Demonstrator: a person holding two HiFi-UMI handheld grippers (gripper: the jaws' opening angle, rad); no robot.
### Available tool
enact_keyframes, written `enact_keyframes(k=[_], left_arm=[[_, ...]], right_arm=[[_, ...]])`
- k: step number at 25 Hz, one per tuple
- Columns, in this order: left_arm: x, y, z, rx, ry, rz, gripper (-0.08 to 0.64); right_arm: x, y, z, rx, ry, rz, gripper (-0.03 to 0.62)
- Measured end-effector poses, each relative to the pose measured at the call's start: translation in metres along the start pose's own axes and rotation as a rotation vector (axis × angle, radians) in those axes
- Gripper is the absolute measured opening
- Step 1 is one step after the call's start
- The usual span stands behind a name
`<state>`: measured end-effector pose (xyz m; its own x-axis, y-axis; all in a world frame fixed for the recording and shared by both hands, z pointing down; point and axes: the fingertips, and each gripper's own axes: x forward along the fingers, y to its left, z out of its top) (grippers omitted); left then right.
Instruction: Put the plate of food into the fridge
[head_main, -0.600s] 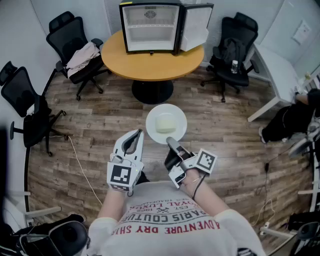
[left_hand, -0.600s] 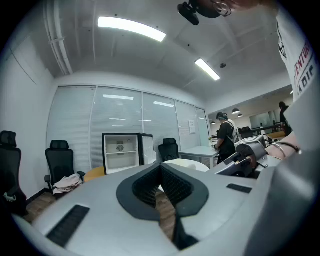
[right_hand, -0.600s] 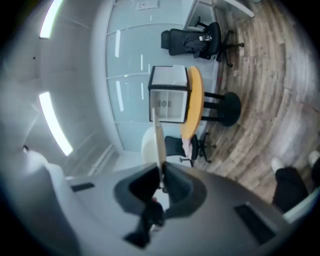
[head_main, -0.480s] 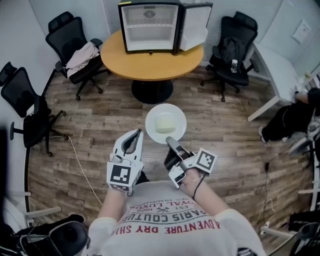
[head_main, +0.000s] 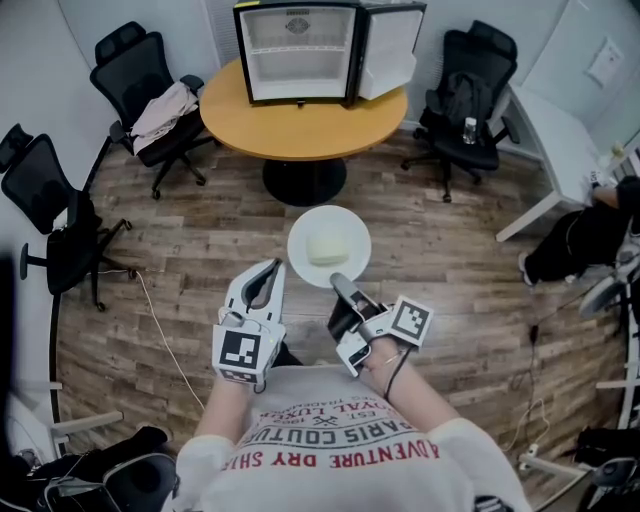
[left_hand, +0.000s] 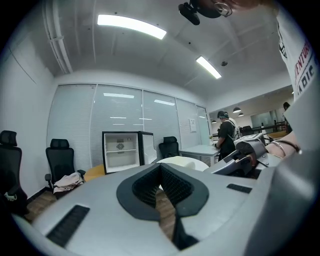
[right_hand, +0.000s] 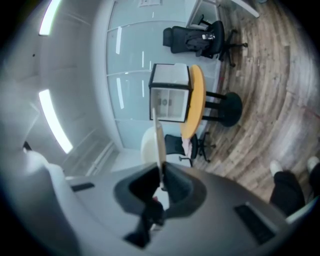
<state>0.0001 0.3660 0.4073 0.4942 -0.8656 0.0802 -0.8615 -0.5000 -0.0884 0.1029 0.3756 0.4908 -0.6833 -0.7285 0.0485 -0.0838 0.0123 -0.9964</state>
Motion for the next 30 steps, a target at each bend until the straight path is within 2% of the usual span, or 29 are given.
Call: enact_keyframes(k=[9,21,30], left_arm=[[0.005,0.009,-0.021,0.006,0.016,0.009,0.029],[0.111,0.121,-0.012,-0.026,0.007,-0.055,0.029],[0.189,0.223,-0.001,-0.001,-0.025,-0.094,0.029]], right_arm=[[0.016,-0.011,0.006,0.026,-0.004,0.026,0.040],[0.149,-0.001,0.068,0.059,-0.059,-0.006,0.040],[0.263,0.007,0.118,0.052,-0.114,0.002,0.040]])
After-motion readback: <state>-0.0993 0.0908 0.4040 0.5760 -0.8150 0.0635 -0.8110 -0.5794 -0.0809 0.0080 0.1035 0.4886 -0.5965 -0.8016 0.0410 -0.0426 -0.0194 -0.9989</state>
